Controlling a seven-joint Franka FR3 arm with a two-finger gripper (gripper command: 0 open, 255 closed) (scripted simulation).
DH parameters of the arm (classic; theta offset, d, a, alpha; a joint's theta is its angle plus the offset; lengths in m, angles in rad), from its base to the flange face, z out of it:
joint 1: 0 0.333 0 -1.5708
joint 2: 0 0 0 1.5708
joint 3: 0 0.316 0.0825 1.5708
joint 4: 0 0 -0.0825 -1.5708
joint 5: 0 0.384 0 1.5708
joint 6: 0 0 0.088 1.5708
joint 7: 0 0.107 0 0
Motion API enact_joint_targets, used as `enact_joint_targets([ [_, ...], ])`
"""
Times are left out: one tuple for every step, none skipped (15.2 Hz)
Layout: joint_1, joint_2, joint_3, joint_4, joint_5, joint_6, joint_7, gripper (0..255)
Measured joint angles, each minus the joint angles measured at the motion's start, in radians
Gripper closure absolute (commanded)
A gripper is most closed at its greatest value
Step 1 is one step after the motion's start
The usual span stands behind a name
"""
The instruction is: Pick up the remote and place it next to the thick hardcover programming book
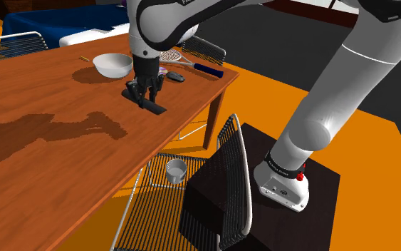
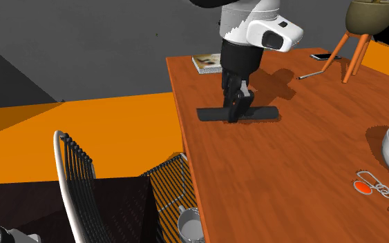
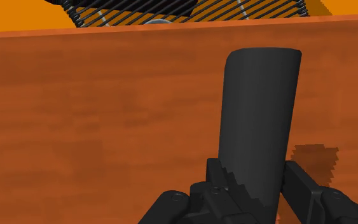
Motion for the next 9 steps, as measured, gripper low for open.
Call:
enact_joint_targets([
  [-0.001, -0.009, -0.001, 0.007, 0.003, -0.016, -0.002, 255],
  [-0.001, -0.012, -0.002, 0.010, 0.004, -0.021, -0.003, 255],
  [0.004, -0.009, 0.004, 0.019, 0.002, -0.027, 0.010, 255],
  [0.013, 0.005, 0.015, 0.036, -0.005, -0.029, 0.033, 255],
  [0.024, 0.015, 0.028, 0.049, -0.010, -0.030, 0.060, 255],
  [0.037, 0.023, 0.042, 0.058, -0.014, -0.030, 0.089, 255],
  [0.046, 0.034, 0.051, 0.067, -0.020, -0.028, 0.109, 255],
  [0.058, 0.053, 0.064, 0.081, -0.031, -0.023, 0.140, 255],
  [0.072, 0.067, 0.078, 0.097, -0.040, -0.024, 0.171, 255],
])
